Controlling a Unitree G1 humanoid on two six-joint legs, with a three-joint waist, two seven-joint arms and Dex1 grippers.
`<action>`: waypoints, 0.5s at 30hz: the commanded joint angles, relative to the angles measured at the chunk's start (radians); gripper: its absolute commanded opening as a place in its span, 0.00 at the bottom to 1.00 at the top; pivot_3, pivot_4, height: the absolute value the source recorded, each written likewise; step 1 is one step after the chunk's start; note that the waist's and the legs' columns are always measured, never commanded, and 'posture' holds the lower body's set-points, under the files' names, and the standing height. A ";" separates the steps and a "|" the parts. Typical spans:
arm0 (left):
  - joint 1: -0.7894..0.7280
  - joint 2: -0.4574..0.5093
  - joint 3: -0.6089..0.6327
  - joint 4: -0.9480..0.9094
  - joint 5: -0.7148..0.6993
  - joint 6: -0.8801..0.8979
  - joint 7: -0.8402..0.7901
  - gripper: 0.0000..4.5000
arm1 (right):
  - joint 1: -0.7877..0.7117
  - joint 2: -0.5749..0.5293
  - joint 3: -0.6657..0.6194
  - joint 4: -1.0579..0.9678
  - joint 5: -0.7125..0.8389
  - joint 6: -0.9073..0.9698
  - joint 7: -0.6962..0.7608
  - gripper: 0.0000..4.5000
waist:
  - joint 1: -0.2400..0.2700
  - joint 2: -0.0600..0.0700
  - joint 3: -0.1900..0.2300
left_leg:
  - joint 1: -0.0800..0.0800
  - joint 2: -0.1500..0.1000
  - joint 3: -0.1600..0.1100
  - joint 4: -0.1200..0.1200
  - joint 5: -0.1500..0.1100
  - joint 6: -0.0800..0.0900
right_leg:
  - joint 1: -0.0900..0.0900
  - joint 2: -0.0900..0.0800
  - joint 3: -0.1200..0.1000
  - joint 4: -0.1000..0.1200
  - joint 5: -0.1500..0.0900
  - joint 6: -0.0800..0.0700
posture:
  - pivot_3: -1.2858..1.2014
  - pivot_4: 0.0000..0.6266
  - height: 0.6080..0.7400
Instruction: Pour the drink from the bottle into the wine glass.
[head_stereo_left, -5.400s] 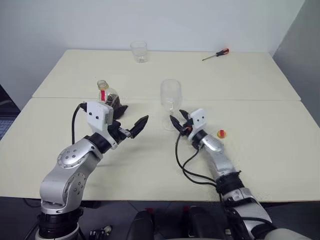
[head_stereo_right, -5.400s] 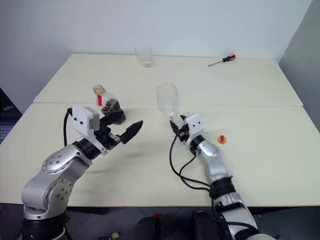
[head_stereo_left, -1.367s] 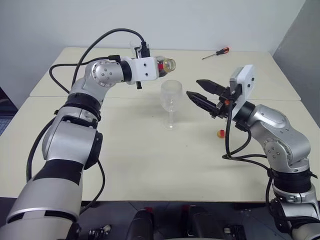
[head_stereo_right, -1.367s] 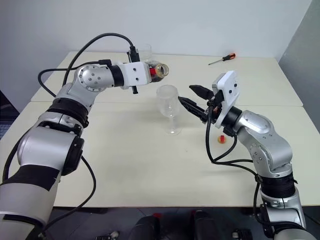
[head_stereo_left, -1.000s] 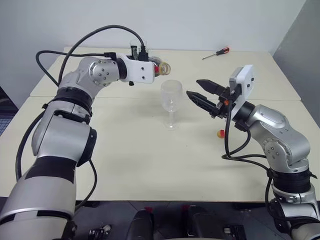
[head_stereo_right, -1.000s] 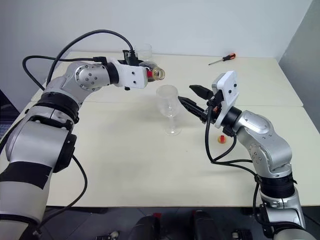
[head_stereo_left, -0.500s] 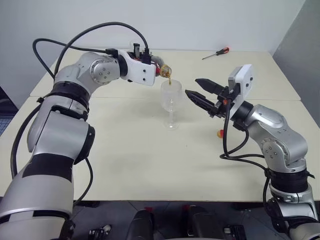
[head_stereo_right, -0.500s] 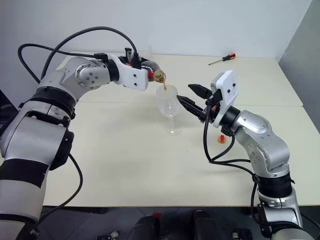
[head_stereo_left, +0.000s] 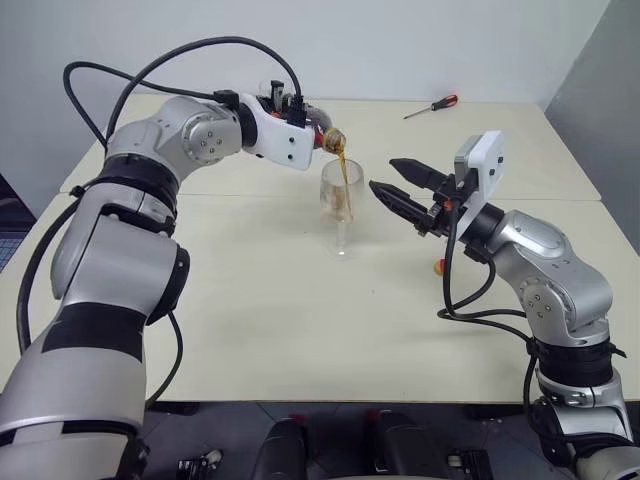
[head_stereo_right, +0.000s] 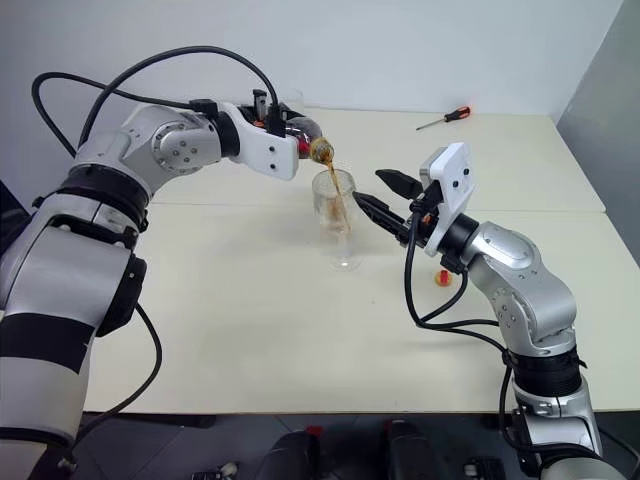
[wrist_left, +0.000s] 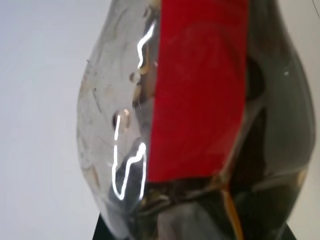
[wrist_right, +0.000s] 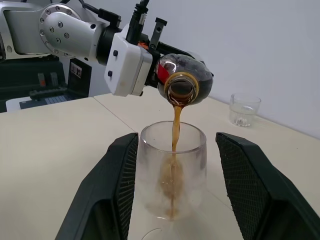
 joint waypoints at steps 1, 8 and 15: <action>-0.059 0.023 0.004 -0.001 -0.001 0.003 0.024 0.22 | -0.008 0.001 -0.017 -0.015 -0.002 -0.028 0.007 0.59 | 0.000 0.000 0.000 | 0.000 0.000 0.000 0.000 0.000 0.000 | 0.000 0.000 0.000 0.000 0.000 0.000 | 0.52 0.24 1.00; -0.066 0.025 -0.001 0.003 0.006 0.004 0.030 0.22 | -0.004 0.001 -0.015 -0.015 -0.005 -0.033 0.007 0.59 | 0.000 0.000 0.000 | 0.000 0.000 0.000 0.000 0.000 0.000 | 0.000 0.000 0.000 0.000 0.000 0.000 | 0.52 0.24 1.00; -0.074 0.027 -0.007 0.003 0.013 0.005 0.034 0.22 | -0.003 -0.001 -0.017 -0.019 -0.003 -0.033 0.007 0.59 | 0.000 0.000 0.000 | 0.000 0.000 0.000 0.000 0.000 0.000 | 0.000 0.000 0.000 0.001 0.000 0.000 | 0.52 0.24 1.00</action>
